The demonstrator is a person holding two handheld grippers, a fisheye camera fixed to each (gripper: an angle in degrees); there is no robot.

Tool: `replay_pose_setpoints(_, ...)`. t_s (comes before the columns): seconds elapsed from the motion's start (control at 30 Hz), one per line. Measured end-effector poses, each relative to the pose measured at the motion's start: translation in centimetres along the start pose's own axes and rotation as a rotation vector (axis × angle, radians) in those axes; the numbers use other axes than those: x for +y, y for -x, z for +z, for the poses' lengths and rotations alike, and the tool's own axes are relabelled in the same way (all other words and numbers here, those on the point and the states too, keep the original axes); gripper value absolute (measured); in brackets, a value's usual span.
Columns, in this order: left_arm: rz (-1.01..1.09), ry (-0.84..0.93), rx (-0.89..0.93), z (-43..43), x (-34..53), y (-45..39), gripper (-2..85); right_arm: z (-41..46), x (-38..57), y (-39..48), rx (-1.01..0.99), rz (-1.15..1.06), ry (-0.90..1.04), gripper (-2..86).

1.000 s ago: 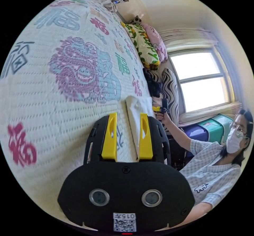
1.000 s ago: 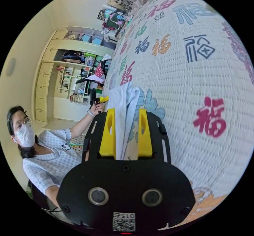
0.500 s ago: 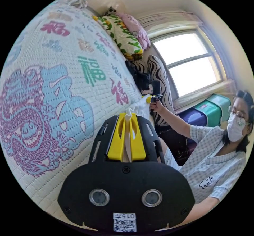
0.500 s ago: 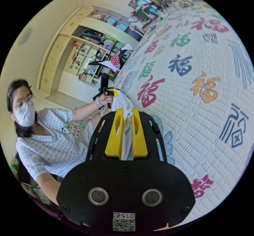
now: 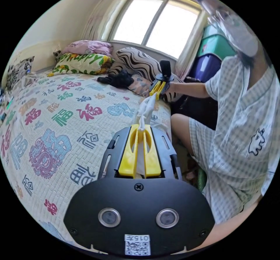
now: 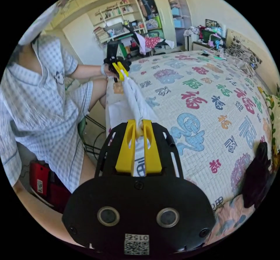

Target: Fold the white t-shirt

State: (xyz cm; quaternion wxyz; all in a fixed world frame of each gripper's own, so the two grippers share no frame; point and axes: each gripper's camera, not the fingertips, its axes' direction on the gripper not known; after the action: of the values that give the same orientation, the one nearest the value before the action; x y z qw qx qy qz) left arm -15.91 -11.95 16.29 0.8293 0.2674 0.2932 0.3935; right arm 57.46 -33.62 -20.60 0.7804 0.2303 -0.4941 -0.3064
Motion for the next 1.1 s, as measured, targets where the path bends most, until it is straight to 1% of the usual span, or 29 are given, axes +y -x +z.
replay_pose_setpoints(0.03, 0.023, 0.041, -0.016, 0.9, 0.7, -1.8, 0.0, 1.0, 0.2, 1.8, 0.029, -0.016, 0.054, 5.0)
replay_pose_setpoints(0.17, 0.034, 0.15, -0.05, 4.1, 3.2, -5.5, 0.4, 3.9, 0.7, 5.4, 0.059, -0.025, 0.146, 5.0)
replay_pose_setpoints(0.27, 0.014, 0.209, -0.067, 5.8, 4.6, -6.6, 0.7, 6.3, 0.8, 7.2, 0.075, -0.03, 0.21, 5.0)
replay_pose_setpoints(0.43, 0.025, 0.295, -0.097, 7.9, 5.9, -8.1, 1.2, 9.6, 0.1, 10.5, 0.13, -0.105, 0.358, 5.8)
replay_pose_setpoints(0.5, 0.038, 0.339, -0.111, 8.6, 6.2, -8.6, 1.5, 10.3, 0.1, 11.0, 0.128, -0.088, 0.402, 6.8)
replay_pose_setpoints(0.6, 0.024, 0.379, -0.126, 8.6, 6.6, -8.8, 2.8, 9.8, 0.6, 11.3, 0.129, -0.007, 0.409, 7.8)
replay_pose_setpoints(0.7, -0.061, 0.398, -0.123, 7.3, 6.5, -7.9, 4.4, 8.2, 1.4, 10.2, 0.086, 0.145, 0.42, 7.5)
replay_pose_setpoints(0.77, -0.161, 0.333, -0.134, 5.5, 5.4, -6.7, 5.4, 6.6, 1.7, 9.3, 0.043, 0.25, 0.366, 6.3)
replay_pose_setpoints(0.8, -0.195, 0.302, -0.132, 5.1, 5.0, -6.4, 5.6, 5.5, 1.6, 8.8, 0.029, 0.301, 0.299, 5.5)
replay_pose_setpoints(0.83, -0.265, 0.231, -0.112, 4.7, 4.2, -5.5, 5.6, 4.6, 1.2, 8.5, 0.01, 0.321, 0.207, 4.4)
replay_pose_setpoints(0.87, -0.342, 0.163, -0.073, 5.0, 3.4, -4.5, 5.5, 4.3, 0.9, 8.3, -0.002, 0.333, 0.157, 3.6)
replay_pose_setpoints(0.9, -0.394, 0.141, -0.051, 5.5, 3.1, -3.9, 5.5, 4.2, 0.3, 7.5, -0.046, 0.373, 0.067, 2.1)
replay_pose_setpoints(0.93, -0.472, 0.118, 0.028, 7.0, 2.8, -2.8, 5.4, 5.0, -0.5, 6.8, -0.119, 0.391, 0.015, 0.8)
replay_pose_setpoints(0.97, -0.515, 0.128, 0.109, 9.0, 2.8, -1.9, 5.5, 5.7, -0.8, 6.4, -0.149, 0.406, 0.014, 0.5)
replay_pose_setpoints(1.07, -0.647, 0.185, 0.207, 13.3, 4.4, -0.4, 4.5, 10.2, -1.5, 4.8, -0.259, 0.452, 0.111, -0.3)
replay_pose_setpoints(1.1, -0.668, 0.193, 0.215, 13.8, 4.9, -0.2, 4.1, 12.1, -1.1, 4.2, -0.277, 0.502, 0.193, -0.5)
